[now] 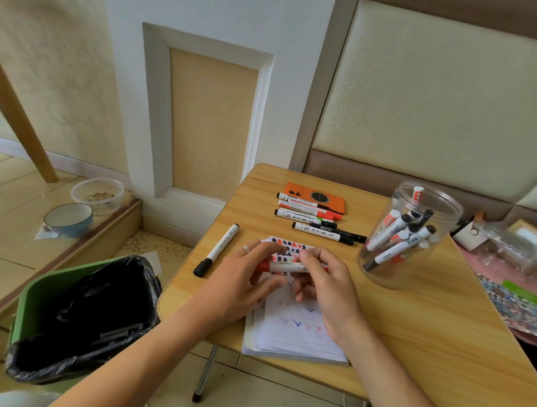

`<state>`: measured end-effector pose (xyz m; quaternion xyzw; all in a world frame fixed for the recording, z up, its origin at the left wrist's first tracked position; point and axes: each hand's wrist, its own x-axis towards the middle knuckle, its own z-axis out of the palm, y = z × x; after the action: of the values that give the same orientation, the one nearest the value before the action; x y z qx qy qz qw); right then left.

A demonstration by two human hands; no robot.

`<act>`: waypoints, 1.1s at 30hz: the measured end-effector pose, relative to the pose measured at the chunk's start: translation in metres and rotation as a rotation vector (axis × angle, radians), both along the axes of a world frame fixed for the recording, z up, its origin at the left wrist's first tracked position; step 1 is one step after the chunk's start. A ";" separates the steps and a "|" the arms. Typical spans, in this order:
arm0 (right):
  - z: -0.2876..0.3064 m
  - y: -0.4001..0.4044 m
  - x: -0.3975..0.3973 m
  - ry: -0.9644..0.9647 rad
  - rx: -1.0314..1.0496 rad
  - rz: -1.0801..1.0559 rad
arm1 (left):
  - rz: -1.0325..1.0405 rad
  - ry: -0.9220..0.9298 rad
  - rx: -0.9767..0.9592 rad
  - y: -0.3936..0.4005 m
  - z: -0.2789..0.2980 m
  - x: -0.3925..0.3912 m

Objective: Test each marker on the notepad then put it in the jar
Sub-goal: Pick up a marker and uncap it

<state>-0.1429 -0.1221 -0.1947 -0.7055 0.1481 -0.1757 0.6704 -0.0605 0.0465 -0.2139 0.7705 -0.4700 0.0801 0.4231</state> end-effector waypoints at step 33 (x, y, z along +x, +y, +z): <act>0.005 0.013 -0.002 0.112 -0.218 -0.074 | 0.306 -0.227 -0.020 -0.002 -0.010 0.004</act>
<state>-0.1450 -0.1092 -0.1900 -0.7769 0.1913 -0.1755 0.5736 -0.0560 0.0444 -0.2236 0.8148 -0.3911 0.2344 0.3581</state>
